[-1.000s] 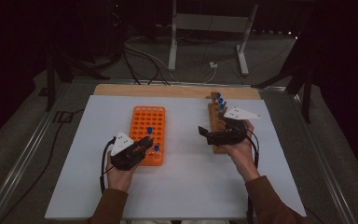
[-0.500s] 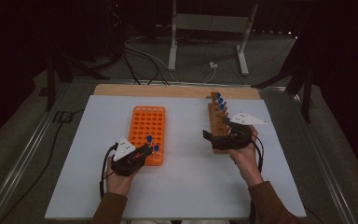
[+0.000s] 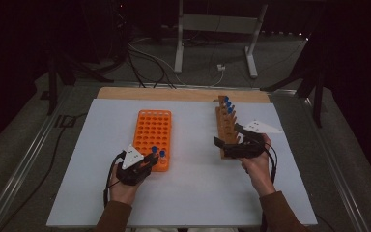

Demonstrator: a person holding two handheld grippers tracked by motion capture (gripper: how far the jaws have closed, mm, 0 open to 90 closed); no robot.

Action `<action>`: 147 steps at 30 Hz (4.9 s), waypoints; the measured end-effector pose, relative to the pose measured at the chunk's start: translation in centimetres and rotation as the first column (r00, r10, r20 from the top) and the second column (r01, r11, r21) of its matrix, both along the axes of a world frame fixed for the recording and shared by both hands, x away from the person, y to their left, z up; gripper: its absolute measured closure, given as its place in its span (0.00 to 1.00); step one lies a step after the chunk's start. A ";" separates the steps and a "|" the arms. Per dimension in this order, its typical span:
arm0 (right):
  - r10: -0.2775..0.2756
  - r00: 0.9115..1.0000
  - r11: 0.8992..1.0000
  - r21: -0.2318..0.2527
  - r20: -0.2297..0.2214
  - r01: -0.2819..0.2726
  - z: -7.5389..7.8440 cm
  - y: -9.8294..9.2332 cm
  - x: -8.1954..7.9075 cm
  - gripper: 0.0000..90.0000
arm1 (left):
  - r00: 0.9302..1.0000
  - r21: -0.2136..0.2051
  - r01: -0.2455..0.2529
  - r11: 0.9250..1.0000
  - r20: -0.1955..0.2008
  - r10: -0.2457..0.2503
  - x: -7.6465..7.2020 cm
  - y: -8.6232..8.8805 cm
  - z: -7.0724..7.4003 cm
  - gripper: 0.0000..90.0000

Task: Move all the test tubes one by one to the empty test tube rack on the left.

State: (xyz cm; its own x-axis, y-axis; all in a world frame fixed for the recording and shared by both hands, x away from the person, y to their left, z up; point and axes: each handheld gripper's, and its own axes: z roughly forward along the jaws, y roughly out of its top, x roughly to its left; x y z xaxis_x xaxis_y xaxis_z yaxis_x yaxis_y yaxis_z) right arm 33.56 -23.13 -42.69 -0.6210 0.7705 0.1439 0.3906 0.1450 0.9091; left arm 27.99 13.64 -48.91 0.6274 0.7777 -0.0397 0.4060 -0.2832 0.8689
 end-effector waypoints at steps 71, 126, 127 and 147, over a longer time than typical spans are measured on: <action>-0.148 0.989 0.988 -0.043 0.012 0.148 2.2 -1.6 6.6 0.08 | 0.989 -0.155 -0.137 0.978 0.043 0.145 0.2 3.9 1.5 0.01; -0.253 0.966 0.953 -0.184 -0.051 0.240 -2.6 -0.4 10.9 0.85 | 0.985 -0.162 -0.164 0.973 0.032 0.171 0.1 4.3 1.3 0.01; -0.250 0.967 0.954 -0.183 -0.047 0.238 -2.5 -0.5 10.9 0.85 | 0.984 -0.163 -0.165 0.973 0.032 0.173 0.1 4.3 1.3 0.01; -0.235 0.972 0.959 -0.157 0.028 0.236 1.5 -0.9 9.3 0.85 | 0.984 -0.161 -0.168 0.972 0.033 0.175 0.2 4.4 1.5 0.01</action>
State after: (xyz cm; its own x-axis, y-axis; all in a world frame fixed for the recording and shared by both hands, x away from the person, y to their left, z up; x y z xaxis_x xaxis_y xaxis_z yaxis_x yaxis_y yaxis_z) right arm 42.91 -24.06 -41.16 -0.4197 0.9076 0.0040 0.4229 0.1916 0.8857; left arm 28.16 18.07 -47.44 0.4891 0.8603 -0.1439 0.3946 -0.0711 0.9161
